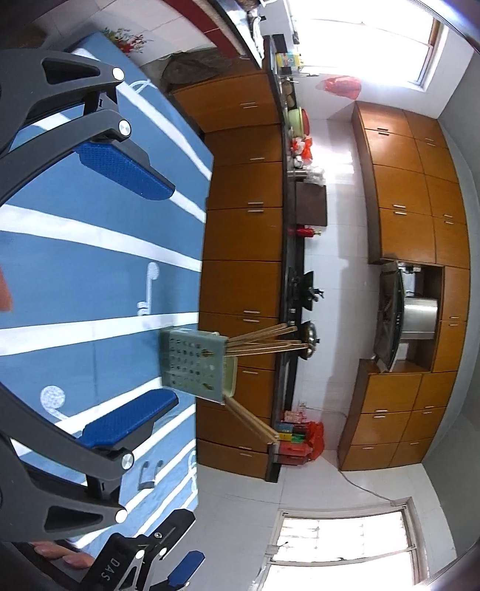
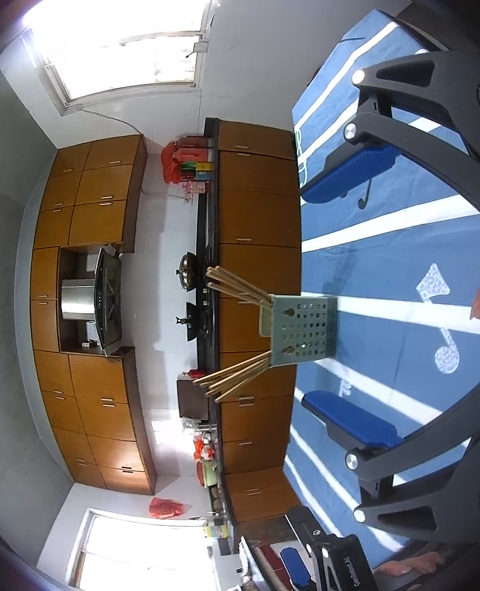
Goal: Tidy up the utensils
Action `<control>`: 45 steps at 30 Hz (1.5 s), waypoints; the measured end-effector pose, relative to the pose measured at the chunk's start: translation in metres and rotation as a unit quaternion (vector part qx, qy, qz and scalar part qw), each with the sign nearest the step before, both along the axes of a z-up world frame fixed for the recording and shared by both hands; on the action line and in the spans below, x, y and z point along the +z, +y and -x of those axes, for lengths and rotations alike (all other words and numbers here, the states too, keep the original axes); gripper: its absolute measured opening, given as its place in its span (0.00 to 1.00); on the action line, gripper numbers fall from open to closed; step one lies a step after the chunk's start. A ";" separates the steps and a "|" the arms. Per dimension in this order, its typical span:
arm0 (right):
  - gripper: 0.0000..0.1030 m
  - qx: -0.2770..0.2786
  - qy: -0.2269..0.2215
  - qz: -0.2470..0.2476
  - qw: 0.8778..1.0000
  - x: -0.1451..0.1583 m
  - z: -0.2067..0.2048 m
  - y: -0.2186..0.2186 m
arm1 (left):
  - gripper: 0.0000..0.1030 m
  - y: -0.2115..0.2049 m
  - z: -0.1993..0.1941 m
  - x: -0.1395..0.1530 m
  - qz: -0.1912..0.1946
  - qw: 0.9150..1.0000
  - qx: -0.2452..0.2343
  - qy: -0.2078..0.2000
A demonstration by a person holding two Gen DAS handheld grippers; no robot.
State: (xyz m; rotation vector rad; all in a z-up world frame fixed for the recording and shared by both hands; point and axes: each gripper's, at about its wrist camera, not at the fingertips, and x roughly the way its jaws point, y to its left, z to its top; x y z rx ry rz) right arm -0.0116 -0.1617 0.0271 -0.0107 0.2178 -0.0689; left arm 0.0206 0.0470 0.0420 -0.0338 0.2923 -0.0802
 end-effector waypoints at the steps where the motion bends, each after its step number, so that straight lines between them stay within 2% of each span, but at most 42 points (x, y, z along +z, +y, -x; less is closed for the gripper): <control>1: 0.96 -0.001 0.004 0.002 1.000 -0.004 0.000 0.000 | 0.98 -0.001 0.001 -0.004 -0.002 1.000 0.001 0.003; 13: 0.96 0.008 0.052 0.005 0.999 -0.042 -0.001 0.003 | 0.98 -0.007 0.004 -0.037 -0.012 0.999 -0.002 0.039; 45: 0.96 -0.001 0.069 -0.028 0.997 -0.053 -0.001 -0.013 | 0.98 -0.021 0.006 -0.045 -0.020 0.998 -0.017 0.051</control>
